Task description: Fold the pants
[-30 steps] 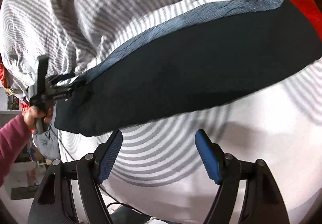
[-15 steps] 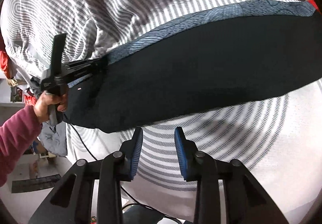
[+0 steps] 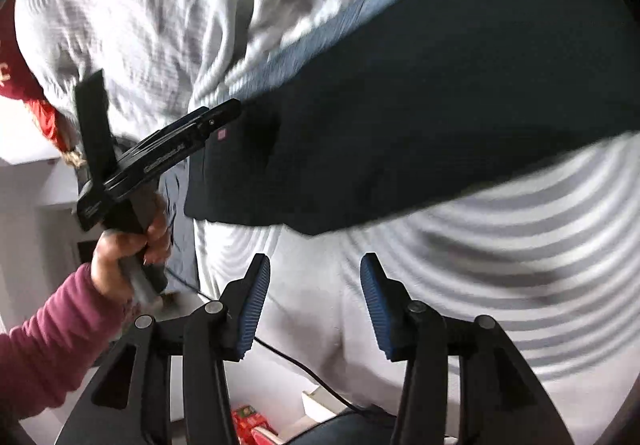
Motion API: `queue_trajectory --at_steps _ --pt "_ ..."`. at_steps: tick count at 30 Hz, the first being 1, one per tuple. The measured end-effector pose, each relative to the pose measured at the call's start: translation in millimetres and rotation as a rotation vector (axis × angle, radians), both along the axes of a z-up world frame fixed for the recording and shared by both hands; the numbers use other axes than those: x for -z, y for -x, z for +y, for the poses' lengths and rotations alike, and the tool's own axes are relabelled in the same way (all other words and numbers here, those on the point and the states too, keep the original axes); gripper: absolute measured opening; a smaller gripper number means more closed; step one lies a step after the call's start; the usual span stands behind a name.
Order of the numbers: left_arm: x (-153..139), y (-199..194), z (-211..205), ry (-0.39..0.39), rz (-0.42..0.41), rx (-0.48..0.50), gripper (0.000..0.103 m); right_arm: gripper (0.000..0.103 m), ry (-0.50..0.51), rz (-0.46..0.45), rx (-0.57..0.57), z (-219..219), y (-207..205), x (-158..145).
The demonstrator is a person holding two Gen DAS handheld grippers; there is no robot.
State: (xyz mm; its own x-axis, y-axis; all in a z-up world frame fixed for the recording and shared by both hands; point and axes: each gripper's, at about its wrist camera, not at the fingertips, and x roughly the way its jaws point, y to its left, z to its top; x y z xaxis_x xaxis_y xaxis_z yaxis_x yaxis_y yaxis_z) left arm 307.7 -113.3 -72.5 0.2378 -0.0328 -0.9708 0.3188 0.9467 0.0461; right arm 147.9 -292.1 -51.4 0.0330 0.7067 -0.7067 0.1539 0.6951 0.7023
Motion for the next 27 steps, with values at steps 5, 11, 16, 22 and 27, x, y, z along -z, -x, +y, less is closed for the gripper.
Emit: queue_trajectory --at_steps 5,11,16,22,27 --pt "29 33 27 -0.033 0.041 -0.127 0.069 0.051 -0.016 -0.009 -0.009 35 3 29" --pt "34 44 34 -0.009 0.007 -0.156 0.069 0.051 0.007 -0.089 0.011 41 -14 32" --pt "34 38 34 0.023 0.007 -0.178 0.069 0.051 0.035 -0.148 -0.007 46 -23 30" --pt "25 42 40 0.043 0.019 -0.186 0.069 0.051 0.015 -0.074 0.062 33 -1 39" --pt "31 43 33 0.005 0.016 -0.172 0.069 0.052 -0.013 -0.084 0.207 7 -11 36"
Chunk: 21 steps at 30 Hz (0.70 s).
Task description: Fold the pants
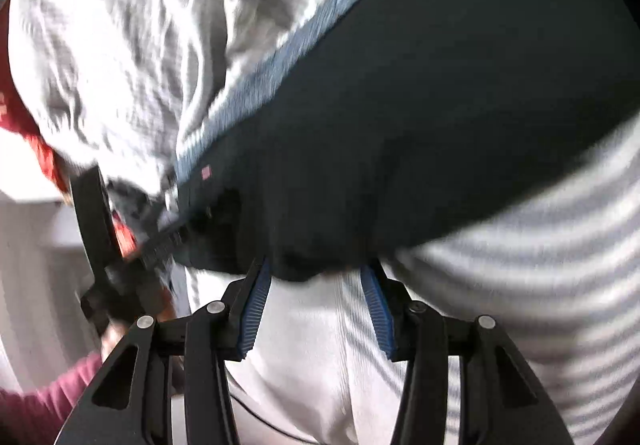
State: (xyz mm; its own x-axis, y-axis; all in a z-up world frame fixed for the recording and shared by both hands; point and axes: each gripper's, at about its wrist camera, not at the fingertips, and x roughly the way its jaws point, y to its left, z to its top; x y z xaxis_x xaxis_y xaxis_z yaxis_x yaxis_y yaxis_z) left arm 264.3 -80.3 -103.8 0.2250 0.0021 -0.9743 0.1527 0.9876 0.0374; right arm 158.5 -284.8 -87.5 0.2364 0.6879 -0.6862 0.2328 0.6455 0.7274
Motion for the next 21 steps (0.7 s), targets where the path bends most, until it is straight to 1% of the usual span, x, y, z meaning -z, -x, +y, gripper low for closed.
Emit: queue_trajectory --at_steps 3,6,7,8,9,10,11,12,13,15,18,20,21 --pt "-2 -1 -1 0.011 0.007 -0.009 0.069 0.052 -0.039 -0.014 0.009 1 -14 3" --pt "-5 -2 -9 0.047 0.002 0.008 0.069 0.051 -0.064 -0.019 -0.05 15 -17 9" --pt "-4 -2 -14 0.042 0.0 0.02 0.069 0.044 -0.07 -0.008 -0.066 18 -18 13" --pt "-1 -2 -22 0.016 -0.003 0.04 0.069 0.028 -0.083 0.013 -0.076 24 -19 17" --pt "4 -3 -29 -0.022 -0.006 0.063 0.069 0.025 -0.109 0.03 -0.064 23 -21 19" --pt "10 -2 -36 -0.07 -0.013 0.094 0.069 0.015 -0.141 0.032 -0.047 18 -21 17" --pt "17 -2 -42 -0.113 -0.027 0.126 0.072 0.012 -0.174 0.017 -0.038 15 -21 10" --pt "20 0 -46 -0.139 -0.06 0.15 0.076 0.012 -0.169 0.002 -0.055 14 -21 2" --pt "21 0 -46 -0.135 -0.076 0.149 0.077 0.01 -0.154 -0.014 -0.08 16 -20 -5" --pt "21 -4 -43 -0.116 -0.07 0.131 0.078 0.009 -0.122 -0.044 -0.147 20 -15 -17" --pt "21 -5 -44 -0.122 -0.061 0.132 0.078 0.009 -0.08 -0.04 -0.192 24 -8 -17" --pt "20 -5 -43 -0.115 -0.057 0.131 0.078 0.013 -0.06 -0.043 -0.218 26 -4 -15" --pt "20 -6 -43 -0.114 -0.057 0.134 0.079 0.013 -0.042 -0.048 -0.226 25 -3 -15"
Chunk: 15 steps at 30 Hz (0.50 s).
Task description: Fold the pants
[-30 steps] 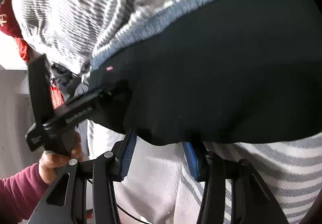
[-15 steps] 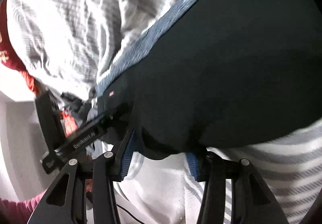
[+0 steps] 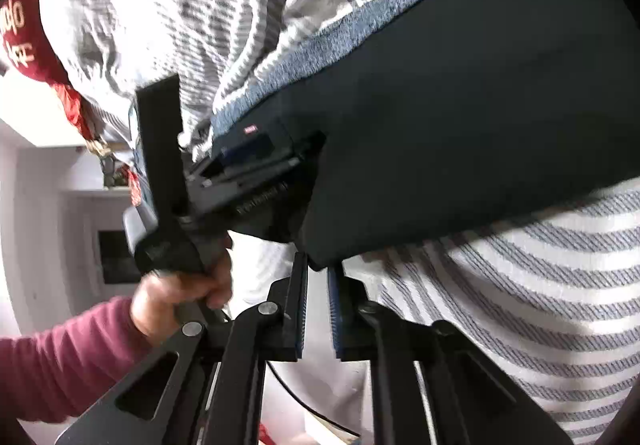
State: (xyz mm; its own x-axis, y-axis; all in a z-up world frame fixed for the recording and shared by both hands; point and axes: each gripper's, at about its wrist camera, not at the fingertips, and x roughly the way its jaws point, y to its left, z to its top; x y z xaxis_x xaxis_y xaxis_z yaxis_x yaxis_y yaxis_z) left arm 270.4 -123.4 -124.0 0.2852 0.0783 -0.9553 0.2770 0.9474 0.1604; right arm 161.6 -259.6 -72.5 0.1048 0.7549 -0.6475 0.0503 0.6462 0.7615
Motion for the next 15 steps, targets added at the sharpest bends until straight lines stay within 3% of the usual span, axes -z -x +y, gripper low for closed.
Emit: queue_trajectory --at_steps 3,5,7,9,10,12,15 --pt "0 0 -2 -0.001 -0.004 0.009 0.079 0.016 0.022 -0.027 -0.022 8 -4 3" --pt "0 -1 -3 -0.003 -0.004 0.01 0.079 0.025 0.021 -0.028 -0.03 8 -9 11" --pt "0 1 -2 -0.003 0.0 0.007 0.079 0.028 0.03 -0.001 -0.048 15 -13 20" --pt "0 1 -2 -0.004 0.011 0.007 0.079 0.019 0.027 0.056 -0.054 19 -15 29" --pt "-1 0 -3 -0.005 0.019 0.006 0.079 0.01 -0.027 0.072 -0.031 14 -15 27" --pt "-2 -3 -2 -0.002 0.028 0.007 0.079 0.007 -0.1 0.048 -0.007 8 -14 11" --pt "-2 -6 0 0.003 0.021 0.009 0.08 0.005 -0.056 -0.008 -0.096 14 -13 -10"
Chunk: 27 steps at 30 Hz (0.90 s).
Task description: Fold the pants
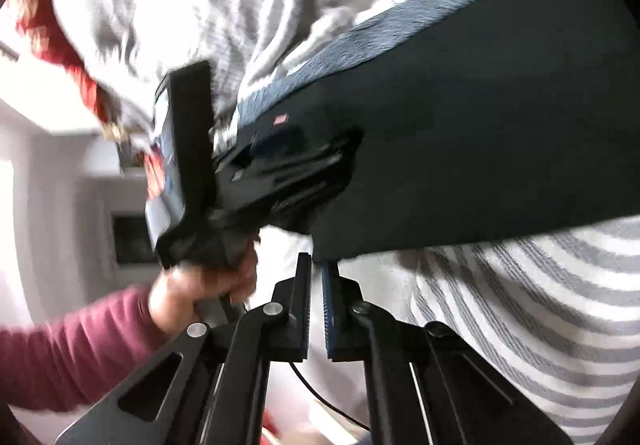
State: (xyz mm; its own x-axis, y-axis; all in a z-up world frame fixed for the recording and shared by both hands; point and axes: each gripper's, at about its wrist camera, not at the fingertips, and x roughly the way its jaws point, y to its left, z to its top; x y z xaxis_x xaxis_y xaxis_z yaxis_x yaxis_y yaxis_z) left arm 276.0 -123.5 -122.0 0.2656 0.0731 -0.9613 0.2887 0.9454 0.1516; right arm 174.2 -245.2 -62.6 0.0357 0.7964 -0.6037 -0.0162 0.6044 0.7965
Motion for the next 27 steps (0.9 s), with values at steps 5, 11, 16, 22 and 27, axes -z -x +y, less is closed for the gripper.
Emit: queue_trajectory --at_steps 5,11,16,22,27 --pt "1 -1 -5 -0.021 0.004 0.004 0.085 0.001 0.037 0.027 -0.132 24 14 15" --pt "-10 2 -3 -0.01 0.029 -0.02 0.084 0.005 0.111 0.042 -0.009 -14 17 -2" --pt "-27 13 -3 0.061 0.025 -0.068 0.084 0.005 0.251 -0.095 0.143 -67 -12 -39" --pt "3 22 -30 -0.094 -0.012 -0.032 0.103 0.046 0.381 0.023 0.315 -117 -32 -3" --pt "3 17 -32 -0.082 0.002 -0.058 0.103 0.047 0.338 0.045 0.402 -146 -17 -18"
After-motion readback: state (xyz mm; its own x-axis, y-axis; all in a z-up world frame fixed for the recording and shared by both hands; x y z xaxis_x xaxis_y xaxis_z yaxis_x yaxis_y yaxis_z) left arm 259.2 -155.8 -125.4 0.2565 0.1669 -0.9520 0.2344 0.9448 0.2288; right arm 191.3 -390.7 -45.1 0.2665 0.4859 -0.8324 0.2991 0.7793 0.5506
